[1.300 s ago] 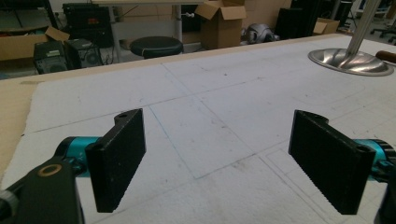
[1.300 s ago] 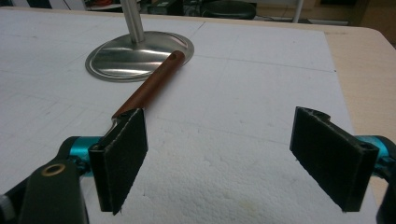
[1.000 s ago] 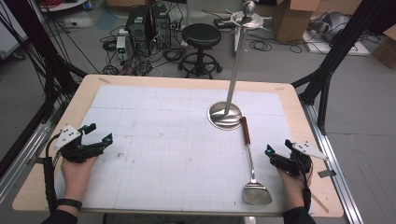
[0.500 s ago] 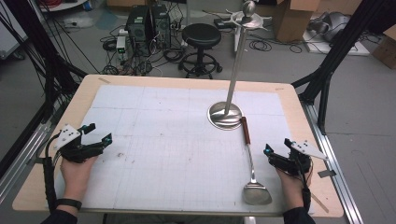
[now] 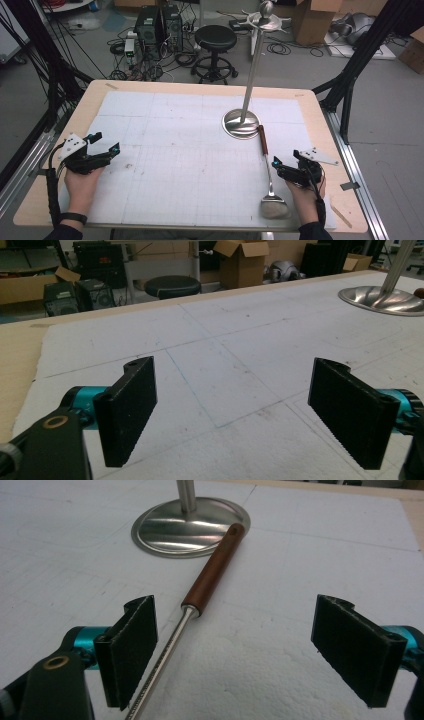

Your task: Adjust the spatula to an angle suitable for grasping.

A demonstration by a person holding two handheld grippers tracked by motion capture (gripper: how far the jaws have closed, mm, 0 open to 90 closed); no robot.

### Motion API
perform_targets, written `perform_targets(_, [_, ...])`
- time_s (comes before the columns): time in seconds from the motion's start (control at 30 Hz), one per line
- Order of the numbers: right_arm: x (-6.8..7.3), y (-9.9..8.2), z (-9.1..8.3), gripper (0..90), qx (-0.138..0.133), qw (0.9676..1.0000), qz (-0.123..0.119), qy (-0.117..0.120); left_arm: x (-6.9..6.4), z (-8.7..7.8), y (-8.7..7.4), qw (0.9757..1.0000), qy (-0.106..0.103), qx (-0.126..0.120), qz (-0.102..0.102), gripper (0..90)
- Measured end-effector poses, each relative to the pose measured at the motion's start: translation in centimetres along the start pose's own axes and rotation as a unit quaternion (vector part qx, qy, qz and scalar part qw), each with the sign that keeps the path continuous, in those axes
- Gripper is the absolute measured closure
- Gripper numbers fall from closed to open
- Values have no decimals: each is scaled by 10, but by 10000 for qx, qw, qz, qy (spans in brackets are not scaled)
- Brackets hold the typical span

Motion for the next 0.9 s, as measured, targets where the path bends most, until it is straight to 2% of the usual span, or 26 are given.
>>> perform_targets(0.1, [4, -1, 2, 183, 88, 9999, -41, 40, 0, 0, 0, 10000, 9, 12, 6, 201])
perform_targets(0.17, [11, -3, 5, 203, 268, 9995, -68, 140, 0, 0, 0, 10000, 16, 12, 11, 203])
perform_targets(0.23, [16, -6, 7, 273, 447, 9986, -82, 287, 1, 0, -1, 10000, 16, 30, 17, 205])
perform_targets(0.27, [16, -6, 7, 273, 447, 9986, -82, 287, 1, 0, -1, 10000, 17, 43, 21, 205])
perform_targets(0.4, [26, -12, 12, 303, 792, 9960, -156, 378, 0, 1, -1, 10000, 15, 60, 42, 208])
perform_targets(0.53, [30, -14, 15, 325, 932, 9947, -198, 376, 0, 1, -2, 9999, 24, 86, 54, 210])
perform_targets(0.57, [32, -18, 18, 347, 1068, 9933, -268, 344, 0, 1, -2, 10000, 21, 80, 55, 212])
perform_targets(0.87, [36, -24, 21, 452, 1337, 9896, -402, 339, 0, 1, -3, 9998, 35, 147, 115, 219])
perform_targets(0.9, [36, -24, 22, 475, 1355, 9894, -460, 245, 0, 1, -3, 9998, 36, 145, 114, 221])
Point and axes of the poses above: each handheld gripper's, and its own axes: z roughly forward along the jaws, y roughly out of its top, x roughly to its left, the point moved 8 cm from there along z, roughly forward along the jaws, and after that the axes turned 8 degrees about -y, right-handed, at the moved point
